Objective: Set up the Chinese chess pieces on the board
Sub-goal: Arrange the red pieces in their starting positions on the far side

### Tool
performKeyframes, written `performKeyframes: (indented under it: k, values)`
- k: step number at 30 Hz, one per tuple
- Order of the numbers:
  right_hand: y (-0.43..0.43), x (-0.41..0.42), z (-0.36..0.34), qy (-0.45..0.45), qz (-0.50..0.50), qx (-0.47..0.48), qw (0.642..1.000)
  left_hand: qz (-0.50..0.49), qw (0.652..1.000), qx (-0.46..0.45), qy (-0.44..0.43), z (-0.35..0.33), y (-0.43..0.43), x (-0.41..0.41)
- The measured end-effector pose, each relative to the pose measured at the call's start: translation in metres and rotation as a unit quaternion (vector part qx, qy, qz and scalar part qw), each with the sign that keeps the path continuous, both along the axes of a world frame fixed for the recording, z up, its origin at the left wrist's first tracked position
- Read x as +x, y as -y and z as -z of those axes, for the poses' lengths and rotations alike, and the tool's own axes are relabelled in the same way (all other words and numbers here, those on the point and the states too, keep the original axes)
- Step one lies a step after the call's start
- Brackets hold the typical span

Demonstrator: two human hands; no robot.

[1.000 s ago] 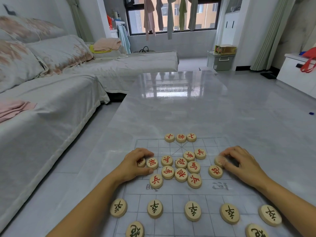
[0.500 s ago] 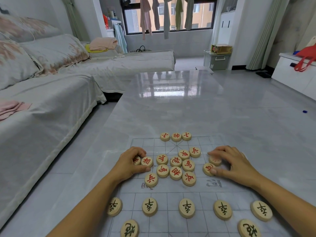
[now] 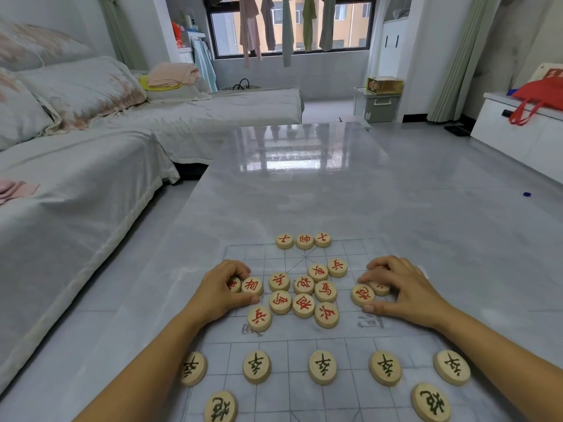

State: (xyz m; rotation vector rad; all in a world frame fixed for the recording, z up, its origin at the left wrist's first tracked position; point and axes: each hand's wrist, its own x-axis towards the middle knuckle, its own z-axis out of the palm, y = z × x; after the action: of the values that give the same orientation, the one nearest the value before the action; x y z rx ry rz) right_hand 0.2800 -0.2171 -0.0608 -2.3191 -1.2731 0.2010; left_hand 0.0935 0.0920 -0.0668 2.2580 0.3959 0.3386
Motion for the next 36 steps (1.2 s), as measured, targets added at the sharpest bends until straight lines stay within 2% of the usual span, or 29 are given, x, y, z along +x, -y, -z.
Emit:
performKeyframes:
  k: [11,17,19,22,25,27,31,33,36]
  values:
    - [-0.002,0.001,0.000,0.004,0.011,0.016,1.000,0.007,1.000,0.011,-0.002,0.000,-0.002,-0.001]
    - [-0.002,-0.002,-0.009,-0.108,0.031,0.163,0.980,0.030,0.999,0.020,-0.014,-0.001,-0.004,-0.003]
    - [-0.002,-0.002,-0.012,-0.121,0.043,0.145,0.981,0.044,0.999,0.009,-0.021,-0.002,-0.006,-0.004]
    - [-0.010,-0.012,-0.017,-0.022,0.058,0.080,0.995,0.058,0.998,0.011,-0.023,-0.003,-0.007,-0.005]
    - [-0.044,-0.042,-0.029,0.054,-0.020,0.032,0.998,0.052,0.998,0.001,-0.019,-0.003,-0.006,-0.004]
    - [-0.069,-0.062,-0.033,0.112,-0.077,-0.038,0.990,0.047,0.999,-0.007,-0.017,-0.003,-0.005,-0.004]
    - [-0.091,-0.077,-0.039,0.170,-0.098,-0.123,0.973,0.043,0.999,-0.014,-0.014,-0.002,-0.004,-0.005]
    - [-0.091,-0.080,-0.043,0.149,-0.099,-0.121,0.976,0.041,0.999,-0.013,-0.011,-0.002,-0.005,-0.005]
    - [-0.087,-0.066,-0.054,0.031,-0.042,-0.047,0.998,0.036,0.999,-0.010,-0.006,-0.001,-0.006,-0.005]
